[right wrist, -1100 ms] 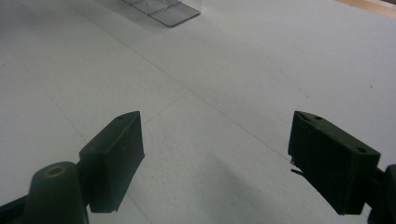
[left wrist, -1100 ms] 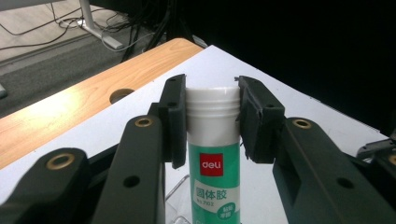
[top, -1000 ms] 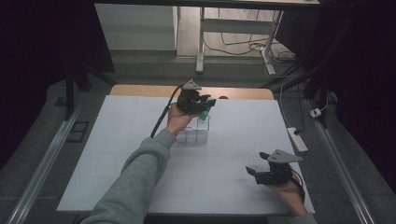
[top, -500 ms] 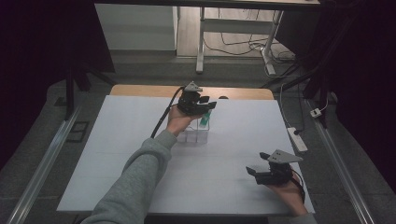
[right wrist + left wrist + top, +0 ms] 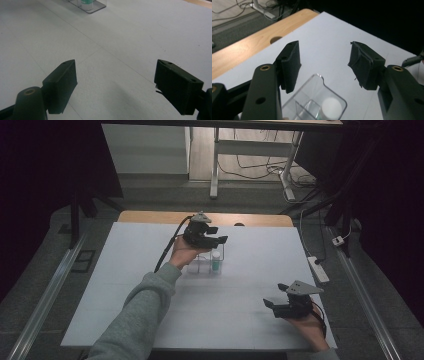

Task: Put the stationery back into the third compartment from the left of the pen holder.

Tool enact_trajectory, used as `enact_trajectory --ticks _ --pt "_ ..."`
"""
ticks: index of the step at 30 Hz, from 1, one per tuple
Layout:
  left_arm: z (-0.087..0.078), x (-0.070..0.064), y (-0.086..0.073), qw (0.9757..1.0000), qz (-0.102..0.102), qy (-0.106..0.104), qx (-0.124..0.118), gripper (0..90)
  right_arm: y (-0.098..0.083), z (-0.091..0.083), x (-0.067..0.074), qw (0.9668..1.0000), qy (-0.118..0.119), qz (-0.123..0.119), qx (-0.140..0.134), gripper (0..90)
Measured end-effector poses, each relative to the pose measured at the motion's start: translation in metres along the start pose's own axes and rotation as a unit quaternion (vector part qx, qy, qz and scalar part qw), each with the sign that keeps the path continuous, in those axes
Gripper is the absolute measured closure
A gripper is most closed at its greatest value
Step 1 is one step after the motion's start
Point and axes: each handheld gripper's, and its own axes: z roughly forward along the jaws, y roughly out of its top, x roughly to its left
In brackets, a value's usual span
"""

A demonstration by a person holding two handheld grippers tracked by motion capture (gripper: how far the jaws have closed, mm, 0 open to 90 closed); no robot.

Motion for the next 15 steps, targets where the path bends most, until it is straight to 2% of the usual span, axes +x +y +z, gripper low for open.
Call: enact_trajectory --ticks 6,15 --pt "-0.012 0.000 -0.009 0.9999 0.010 0.005 0.002 41.7 0.000 0.000 0.000 1.0000 -0.003 -0.002 -0.003 17.8" --pt "-0.045 -0.001 -0.026 0.9996 0.024 0.016 -0.002 41.9 0.000 -0.001 0.000 1.0000 -0.003 -0.004 -0.006 17.9"
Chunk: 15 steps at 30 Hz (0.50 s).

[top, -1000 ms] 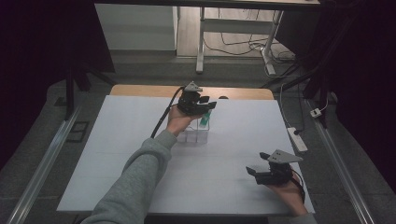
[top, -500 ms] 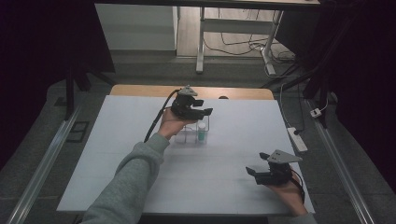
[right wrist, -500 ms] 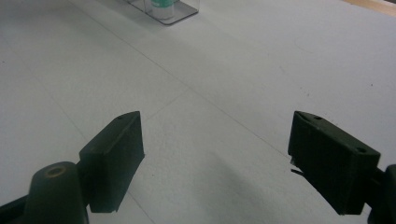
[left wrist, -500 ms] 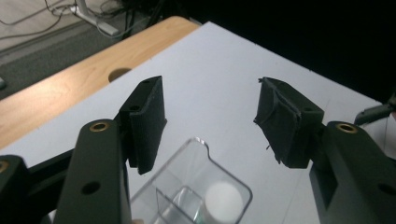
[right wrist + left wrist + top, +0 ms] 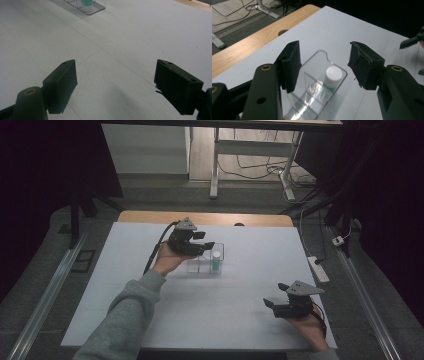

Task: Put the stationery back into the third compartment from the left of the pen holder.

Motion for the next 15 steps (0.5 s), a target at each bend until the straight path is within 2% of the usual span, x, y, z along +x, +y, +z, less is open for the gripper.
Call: enact_trajectory --ticks 2,6,10,15 --pt "-0.008 0.000 -0.005 1.0000 0.002 0.003 0.000 41.8 0.000 0.000 0.000 1.0000 0.000 0.000 0.000 17.9" --pt "-0.024 -0.001 -0.015 1.0000 -0.008 0.001 -0.005 41.7 0.000 0.000 0.000 1.0000 -0.001 0.000 0.000 18.0" --pt "-0.042 -0.005 -0.026 0.9998 0.006 0.017 0.007 40.6 0.000 -0.001 0.001 1.0000 -0.003 0.000 0.001 18.0" --pt "-0.066 -0.010 -0.043 0.9995 0.002 0.029 0.008 38.6 0.000 0.000 0.001 1.0000 -0.006 -0.004 0.004 18.0"
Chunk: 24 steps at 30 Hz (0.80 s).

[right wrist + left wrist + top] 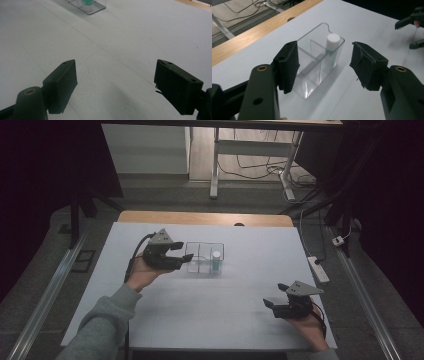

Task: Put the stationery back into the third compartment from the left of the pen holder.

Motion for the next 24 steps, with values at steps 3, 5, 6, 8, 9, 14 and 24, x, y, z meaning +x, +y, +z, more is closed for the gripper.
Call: enact_trajectory --ticks 3,5,6,8,9,14,24 --pt "-0.013 -0.002 -0.014 0.9999 0.001 0.010 0.004 37.4 0.000 0.000 0.000 1.0000 0.001 -0.001 0.001 18.0" --pt "-0.020 -0.004 -0.024 0.9998 0.001 0.021 0.006 36.5 0.000 0.000 0.000 1.0000 0.001 0.000 0.001 17.9" --pt "-0.024 -0.005 -0.030 0.9997 0.000 0.024 0.006 36.4 0.000 0.000 0.000 1.0000 0.001 0.001 0.002 17.9" --pt "-0.030 -0.007 -0.041 0.9994 -0.003 0.033 0.010 35.4 0.000 0.000 0.000 1.0000 0.002 -0.001 0.003 17.9" --pt "-0.032 -0.008 -0.047 0.9992 -0.004 0.037 0.012 35.1 0.000 0.000 0.000 1.0000 0.001 -0.001 0.003 18.0" --pt "-0.042 -0.009 -0.075 0.9982 -0.011 0.055 0.021 33.4 -0.001 0.001 0.000 1.0000 0.006 0.002 -0.001 18.0" --pt "-0.055 -0.004 -0.124 0.9953 -0.057 0.068 0.039 32.3 -0.001 0.002 0.001 1.0000 0.002 0.001 0.001 18.0"
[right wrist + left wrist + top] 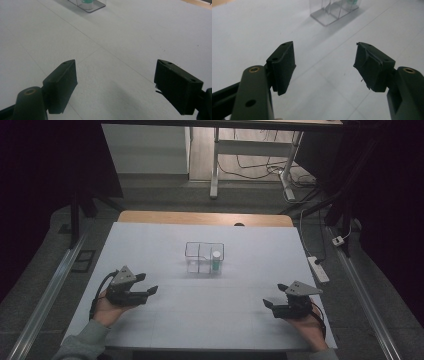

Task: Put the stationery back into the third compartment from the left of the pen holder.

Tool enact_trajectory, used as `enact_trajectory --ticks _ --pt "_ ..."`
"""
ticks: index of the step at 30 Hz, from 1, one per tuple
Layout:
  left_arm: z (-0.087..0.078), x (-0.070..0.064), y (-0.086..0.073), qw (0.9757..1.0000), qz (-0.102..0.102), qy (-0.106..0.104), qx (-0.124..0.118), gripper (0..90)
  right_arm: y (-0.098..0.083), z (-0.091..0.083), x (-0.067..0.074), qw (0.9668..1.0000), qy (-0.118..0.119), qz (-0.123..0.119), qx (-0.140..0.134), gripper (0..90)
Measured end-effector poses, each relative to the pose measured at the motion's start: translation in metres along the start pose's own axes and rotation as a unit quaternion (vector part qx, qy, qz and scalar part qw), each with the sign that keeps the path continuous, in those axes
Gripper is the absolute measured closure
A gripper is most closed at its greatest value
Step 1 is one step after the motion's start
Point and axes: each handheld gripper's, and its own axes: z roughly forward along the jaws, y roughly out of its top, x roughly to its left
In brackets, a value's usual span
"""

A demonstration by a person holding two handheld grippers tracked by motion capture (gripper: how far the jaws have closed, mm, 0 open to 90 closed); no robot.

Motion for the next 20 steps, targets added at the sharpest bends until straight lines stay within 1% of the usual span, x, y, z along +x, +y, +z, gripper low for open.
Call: enact_trajectory --ticks 3,4,5,6,8,11,12,14,20 --pt "-0.004 0.002 -0.011 0.9999 -0.016 0.005 0.001 32.2 0.000 -0.001 0.001 1.0000 -0.002 0.000 0.000 18.0" --pt "-0.005 0.002 -0.014 0.9998 -0.020 0.002 0.002 32.2 0.000 -0.001 0.001 1.0000 -0.002 -0.002 -0.001 18.0" --pt "-0.005 0.002 -0.017 0.9998 -0.021 0.003 0.004 32.2 0.000 -0.001 0.000 1.0000 -0.002 -0.002 -0.002 18.1" --pt "-0.006 0.001 -0.020 0.9998 -0.019 0.007 0.008 32.1 0.000 -0.001 0.000 1.0000 -0.002 -0.002 -0.002 18.1" --pt "-0.005 0.002 -0.022 0.9997 -0.019 0.006 0.011 31.9 0.000 -0.001 0.001 1.0000 -0.004 0.000 -0.004 18.2" --pt "-0.005 0.003 -0.022 0.9997 -0.021 0.008 0.010 31.9 0.001 -0.002 0.001 0.9999 -0.007 -0.006 -0.005 18.3" --pt "-0.004 0.003 -0.022 0.9997 -0.021 0.008 0.010 31.9 0.001 -0.002 0.002 0.9999 -0.008 -0.005 -0.007 18.4" --pt "-0.003 0.003 -0.022 0.9997 -0.018 0.011 0.013 31.7 0.001 -0.002 0.002 0.9999 -0.005 -0.005 -0.015 18.5" --pt "-0.002 0.003 -0.023 0.9997 -0.013 0.014 0.016 31.1 0.001 -0.003 0.002 0.9999 -0.003 -0.008 -0.015 18.9"
